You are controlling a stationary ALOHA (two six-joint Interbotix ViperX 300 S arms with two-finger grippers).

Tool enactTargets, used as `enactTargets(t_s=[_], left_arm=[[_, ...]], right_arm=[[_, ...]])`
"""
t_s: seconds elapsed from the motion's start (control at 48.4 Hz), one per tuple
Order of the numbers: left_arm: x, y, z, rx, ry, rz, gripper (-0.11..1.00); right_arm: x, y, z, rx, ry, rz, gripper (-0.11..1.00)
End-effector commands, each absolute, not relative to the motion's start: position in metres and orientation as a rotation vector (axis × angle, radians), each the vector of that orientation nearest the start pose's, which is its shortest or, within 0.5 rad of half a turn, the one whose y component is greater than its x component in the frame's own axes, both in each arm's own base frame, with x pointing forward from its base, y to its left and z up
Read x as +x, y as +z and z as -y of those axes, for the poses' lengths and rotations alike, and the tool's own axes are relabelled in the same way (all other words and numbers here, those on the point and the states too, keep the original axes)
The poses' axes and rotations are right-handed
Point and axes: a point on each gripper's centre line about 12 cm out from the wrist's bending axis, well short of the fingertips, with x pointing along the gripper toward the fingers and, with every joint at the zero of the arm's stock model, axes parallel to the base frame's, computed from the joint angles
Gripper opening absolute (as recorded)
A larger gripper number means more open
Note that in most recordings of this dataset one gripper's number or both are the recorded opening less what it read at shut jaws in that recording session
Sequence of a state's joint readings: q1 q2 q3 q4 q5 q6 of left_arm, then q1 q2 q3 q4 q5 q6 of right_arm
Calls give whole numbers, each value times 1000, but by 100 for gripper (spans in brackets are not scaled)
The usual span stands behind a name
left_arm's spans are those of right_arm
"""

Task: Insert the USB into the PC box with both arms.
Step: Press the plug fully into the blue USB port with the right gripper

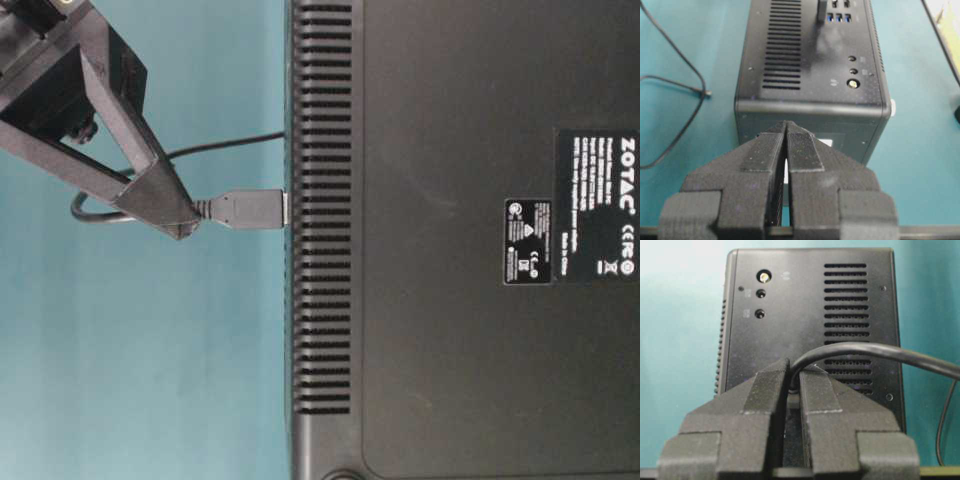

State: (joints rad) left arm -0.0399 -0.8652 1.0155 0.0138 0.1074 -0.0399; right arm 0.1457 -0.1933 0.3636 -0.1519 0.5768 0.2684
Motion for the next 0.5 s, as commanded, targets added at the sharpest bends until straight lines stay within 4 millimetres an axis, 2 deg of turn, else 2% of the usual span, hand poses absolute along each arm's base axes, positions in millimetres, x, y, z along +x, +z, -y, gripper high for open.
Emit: enactTargets(t_s=[0.0,0.165,0.475], left_arm=[[223,302,9,-18,-37,-229,0],[224,302,9,-20,-37,-227,0],[223,302,9,-20,-37,-229,0]], right_arm=[[380,302,-52,66,17,-750,8],[381,299,-65,81,48,-762,7],[381,303,-61,79,40,-754,8]])
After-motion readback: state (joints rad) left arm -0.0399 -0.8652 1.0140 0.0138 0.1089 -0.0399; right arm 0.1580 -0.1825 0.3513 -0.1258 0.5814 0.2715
